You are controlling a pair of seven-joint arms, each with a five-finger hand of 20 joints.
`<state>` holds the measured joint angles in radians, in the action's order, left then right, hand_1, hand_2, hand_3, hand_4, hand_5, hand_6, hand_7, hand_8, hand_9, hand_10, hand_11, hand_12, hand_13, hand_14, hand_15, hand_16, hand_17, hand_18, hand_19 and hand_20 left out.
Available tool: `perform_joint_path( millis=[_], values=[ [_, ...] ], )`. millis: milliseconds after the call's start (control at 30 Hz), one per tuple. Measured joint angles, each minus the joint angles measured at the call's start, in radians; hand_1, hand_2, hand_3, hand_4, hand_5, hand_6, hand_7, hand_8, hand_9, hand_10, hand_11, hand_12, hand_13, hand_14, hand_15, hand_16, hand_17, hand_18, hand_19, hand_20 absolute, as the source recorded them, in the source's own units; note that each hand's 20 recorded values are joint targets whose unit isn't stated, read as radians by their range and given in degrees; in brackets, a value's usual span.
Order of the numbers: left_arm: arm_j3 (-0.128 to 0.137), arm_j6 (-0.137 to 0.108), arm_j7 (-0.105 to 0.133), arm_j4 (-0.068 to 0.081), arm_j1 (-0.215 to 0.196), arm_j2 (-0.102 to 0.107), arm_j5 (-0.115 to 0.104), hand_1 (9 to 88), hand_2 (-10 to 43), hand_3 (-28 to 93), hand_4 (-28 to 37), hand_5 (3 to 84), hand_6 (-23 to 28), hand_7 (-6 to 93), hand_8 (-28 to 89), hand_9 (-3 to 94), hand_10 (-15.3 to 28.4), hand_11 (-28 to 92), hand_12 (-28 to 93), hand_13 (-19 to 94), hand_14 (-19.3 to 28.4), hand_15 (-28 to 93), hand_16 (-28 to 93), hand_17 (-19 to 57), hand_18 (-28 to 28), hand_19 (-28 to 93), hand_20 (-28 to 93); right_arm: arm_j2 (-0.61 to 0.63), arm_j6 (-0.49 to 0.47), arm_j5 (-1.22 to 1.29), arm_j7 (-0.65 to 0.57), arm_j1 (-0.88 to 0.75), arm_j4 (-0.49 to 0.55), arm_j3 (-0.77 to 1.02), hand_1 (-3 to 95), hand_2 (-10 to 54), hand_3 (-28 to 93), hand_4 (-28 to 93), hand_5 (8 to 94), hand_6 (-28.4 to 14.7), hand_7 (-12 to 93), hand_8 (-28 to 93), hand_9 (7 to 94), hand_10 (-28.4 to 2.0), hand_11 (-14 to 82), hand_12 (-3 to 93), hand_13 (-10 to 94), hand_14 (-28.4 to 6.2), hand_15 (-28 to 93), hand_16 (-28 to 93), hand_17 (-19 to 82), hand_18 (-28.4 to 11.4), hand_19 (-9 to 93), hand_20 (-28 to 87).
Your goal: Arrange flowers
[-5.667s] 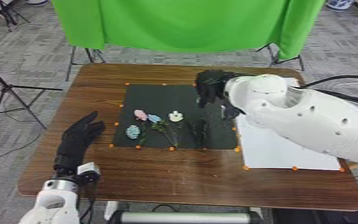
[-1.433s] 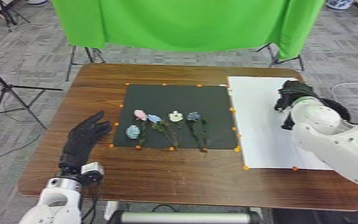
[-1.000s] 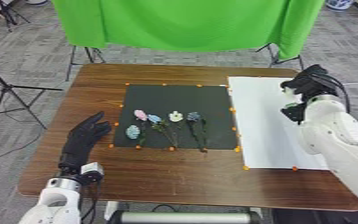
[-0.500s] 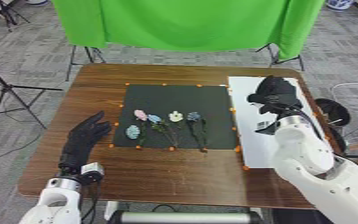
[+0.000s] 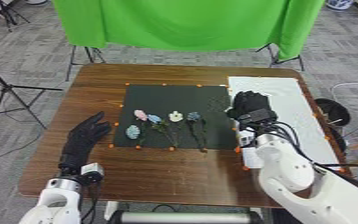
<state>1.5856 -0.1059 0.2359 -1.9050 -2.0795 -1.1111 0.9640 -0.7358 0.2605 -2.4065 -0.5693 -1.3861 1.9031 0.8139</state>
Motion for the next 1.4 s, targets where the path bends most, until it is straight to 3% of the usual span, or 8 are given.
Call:
perform_joint_path(
  millis=[633,933,1067,1167,1400],
  values=[
    [0.002,0.008,-0.005,-0.001,0.0,-0.001,0.001,25.5,-8.6,72,-22.3,42.2,0.5,12.0,-7,44.8,12.7,16,10,38,16.3,15,0,7.6,12.0,5,17,-0.072,-0.036,0.065,0.009,0.018,-0.022,-0.055,54.7,-9.5,64,-20,77.2,2.5,23,3,83.2,-10.6,9.2,30.1,92,-0.7,67,29,67,-14.5,93,61],
    [0.004,0.011,-0.009,-0.001,0.0,0.0,0.001,25.3,-8.7,72,-22.1,42.0,0.6,11.8,-7,44.5,12.6,16,10,38,16.4,15,0,7.5,12.1,5,17,-0.077,-0.055,0.08,0.008,0.016,-0.03,-0.067,49.9,-9.5,62,-18,73.2,0.8,22,3,77.3,-12.3,16.8,20.6,92,-0.6,66,29,67,-14.2,93,60],
    [0.005,0.013,-0.011,-0.002,0.0,0.0,0.001,25.3,-8.8,72,-22.2,41.8,0.6,11.7,-7,44.5,12.6,16,10,38,16.4,15,0,7.4,12.1,5,17,-0.078,-0.068,0.101,0.008,0.015,-0.029,-0.067,43.1,-9.5,66,-18,71.5,0.1,19,1,75.6,-12.1,17.0,18.0,91,-0.7,65,29,66,-14.2,93,60],
    [0.006,0.015,-0.013,-0.002,0.0,0.0,0.001,25.3,-8.8,72,-22.2,41.7,0.6,11.7,-7,44.4,12.5,16,10,38,16.5,15,0,7.3,12.1,5,17,-0.079,-0.078,0.129,0.008,0.015,-0.026,-0.065,38.4,-9.5,69,-18,70.0,-0.3,18,-9,74.0,-12.5,16.3,17.1,91,-0.7,65,29,66,-14.2,93,59],
    [0.006,0.019,-0.015,-0.002,0.002,0.001,0.002,25.3,-8.8,72,-22.1,41.5,0.5,11.7,-7,44.2,12.6,16,10,38,16.4,15,0,7.2,12.2,5,17,-0.084,-0.102,0.175,0.009,0.016,-0.018,-0.058,31.7,-9.5,68,-17,68.4,-2.1,16,-10,72.1,-14.4,13.6,16.0,91,-1.1,64,29,65,-14.5,93,58]
  ],
)
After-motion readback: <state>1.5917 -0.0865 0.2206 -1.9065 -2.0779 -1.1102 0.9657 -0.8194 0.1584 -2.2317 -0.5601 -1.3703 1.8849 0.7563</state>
